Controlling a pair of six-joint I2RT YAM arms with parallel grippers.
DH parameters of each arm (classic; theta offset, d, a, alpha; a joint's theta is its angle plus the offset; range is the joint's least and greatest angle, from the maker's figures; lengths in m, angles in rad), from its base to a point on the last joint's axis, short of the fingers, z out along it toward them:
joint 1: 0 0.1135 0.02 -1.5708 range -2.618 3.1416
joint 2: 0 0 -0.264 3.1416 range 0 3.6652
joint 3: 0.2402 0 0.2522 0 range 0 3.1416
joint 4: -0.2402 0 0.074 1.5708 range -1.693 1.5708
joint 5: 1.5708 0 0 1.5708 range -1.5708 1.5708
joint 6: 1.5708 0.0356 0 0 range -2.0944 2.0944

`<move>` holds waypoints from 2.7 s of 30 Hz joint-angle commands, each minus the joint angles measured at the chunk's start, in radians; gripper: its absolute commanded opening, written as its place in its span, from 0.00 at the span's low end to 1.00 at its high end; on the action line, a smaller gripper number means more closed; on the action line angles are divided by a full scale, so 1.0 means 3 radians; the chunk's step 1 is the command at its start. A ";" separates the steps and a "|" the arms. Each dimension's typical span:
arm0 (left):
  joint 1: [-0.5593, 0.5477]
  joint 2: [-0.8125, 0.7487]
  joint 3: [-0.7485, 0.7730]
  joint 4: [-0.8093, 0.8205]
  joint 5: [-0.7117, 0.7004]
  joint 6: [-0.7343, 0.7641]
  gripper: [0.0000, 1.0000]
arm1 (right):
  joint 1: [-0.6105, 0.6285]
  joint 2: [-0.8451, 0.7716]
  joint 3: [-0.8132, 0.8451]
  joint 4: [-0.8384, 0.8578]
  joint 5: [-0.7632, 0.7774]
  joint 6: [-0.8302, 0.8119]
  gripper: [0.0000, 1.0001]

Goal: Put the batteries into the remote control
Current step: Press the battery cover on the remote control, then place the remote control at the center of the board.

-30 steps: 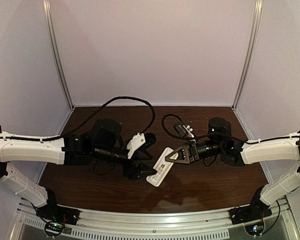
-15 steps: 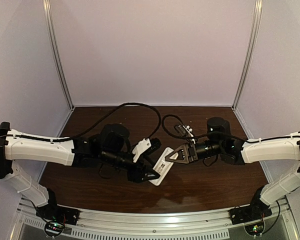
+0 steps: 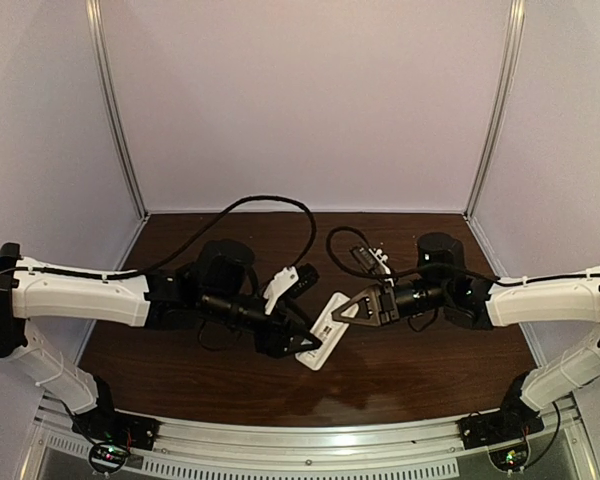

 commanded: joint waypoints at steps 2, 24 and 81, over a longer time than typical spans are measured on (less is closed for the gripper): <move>0.0110 -0.0226 -0.0250 0.0535 0.0409 0.0000 0.75 | 0.0049 -0.0270 0.0271 -0.0285 -0.0185 -0.0475 0.00; 0.0386 -0.0009 0.0044 0.1261 0.2443 -0.0721 0.97 | 0.0231 -0.0587 0.1334 -0.1713 -0.0314 -0.2325 0.06; 0.0353 0.1005 0.0151 0.5830 0.3216 -0.4295 0.62 | 0.0659 -0.0121 0.1965 -0.2461 -0.0154 -0.2946 0.05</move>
